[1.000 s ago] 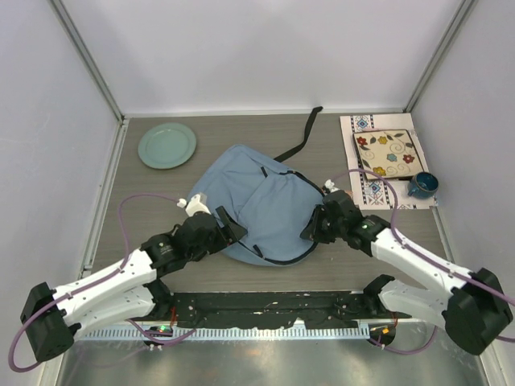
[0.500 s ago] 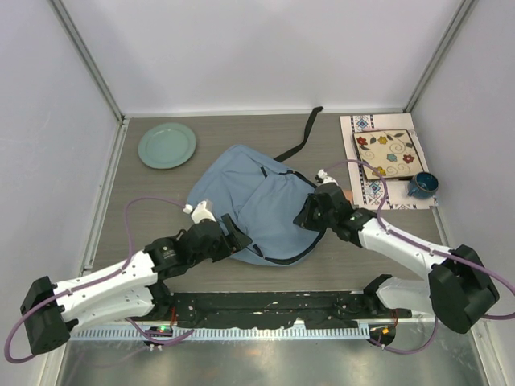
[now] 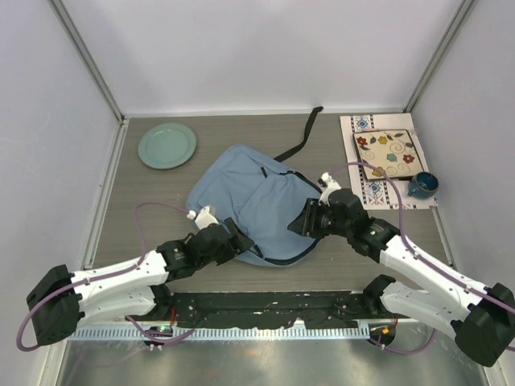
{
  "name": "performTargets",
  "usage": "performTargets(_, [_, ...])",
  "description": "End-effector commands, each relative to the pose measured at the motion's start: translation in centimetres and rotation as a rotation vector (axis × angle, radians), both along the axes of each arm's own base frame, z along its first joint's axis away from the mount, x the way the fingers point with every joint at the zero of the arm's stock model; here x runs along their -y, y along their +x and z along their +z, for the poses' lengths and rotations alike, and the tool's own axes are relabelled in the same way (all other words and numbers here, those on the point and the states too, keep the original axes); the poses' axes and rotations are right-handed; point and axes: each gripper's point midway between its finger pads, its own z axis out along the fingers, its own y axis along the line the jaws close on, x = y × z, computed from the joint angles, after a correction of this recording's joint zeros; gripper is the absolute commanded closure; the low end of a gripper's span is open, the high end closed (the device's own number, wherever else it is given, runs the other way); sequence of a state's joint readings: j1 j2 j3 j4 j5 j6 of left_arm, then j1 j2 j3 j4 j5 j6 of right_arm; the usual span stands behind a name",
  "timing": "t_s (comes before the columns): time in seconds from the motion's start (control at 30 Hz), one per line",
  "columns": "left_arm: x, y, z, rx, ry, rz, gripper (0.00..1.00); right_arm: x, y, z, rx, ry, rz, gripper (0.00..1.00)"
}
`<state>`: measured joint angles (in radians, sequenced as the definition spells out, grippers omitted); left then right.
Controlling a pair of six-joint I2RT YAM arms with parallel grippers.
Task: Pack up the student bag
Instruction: Zip the student bag at the center of the board.
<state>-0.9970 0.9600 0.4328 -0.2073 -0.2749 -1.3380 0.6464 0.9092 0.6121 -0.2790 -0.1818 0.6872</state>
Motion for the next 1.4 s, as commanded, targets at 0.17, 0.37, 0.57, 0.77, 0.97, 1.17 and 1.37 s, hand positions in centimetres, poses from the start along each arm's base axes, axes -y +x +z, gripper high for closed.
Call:
performTargets(0.17, [0.2, 1.4, -0.4, 0.044, -0.001, 0.051, 0.51, -3.8, -2.8, -0.3, -0.047, 0.016, 0.134, 0.61])
performTargets(0.37, [0.2, 1.5, -1.2, 0.033, 0.035, 0.054, 0.76, -5.9, -3.8, -0.3, -0.045, 0.019, 0.199, 0.60])
performTargets(0.57, [0.3, 1.7, -1.2, 0.032, 0.041, 0.056, 1.00, -7.5, -4.8, -1.1, -0.051, -0.006, 0.272, 0.54])
performTargets(0.77, [0.3, 2.0, -0.1, 0.065, 0.021, 0.060, 1.00, -9.5, -4.8, -1.3, -0.020, -0.052, 0.320, 0.50])
performTargets(0.97, [0.3, 2.1, 1.4, 0.095, -0.007, 0.059, 1.00, -10.8, -3.7, -2.7, -0.003, -0.117, 0.324, 0.50])
performTargets(1.17, [-0.2, 2.2, 2.0, 0.115, -0.011, 0.069, 1.00, -11.9, -3.4, -3.7, -0.003, -0.134, 0.335, 0.50])
performTargets(1.37, [-0.3, 2.2, 2.0, 0.118, -0.011, 0.073, 1.00, -13.4, -3.9, -4.1, -0.018, -0.105, 0.373, 0.51])
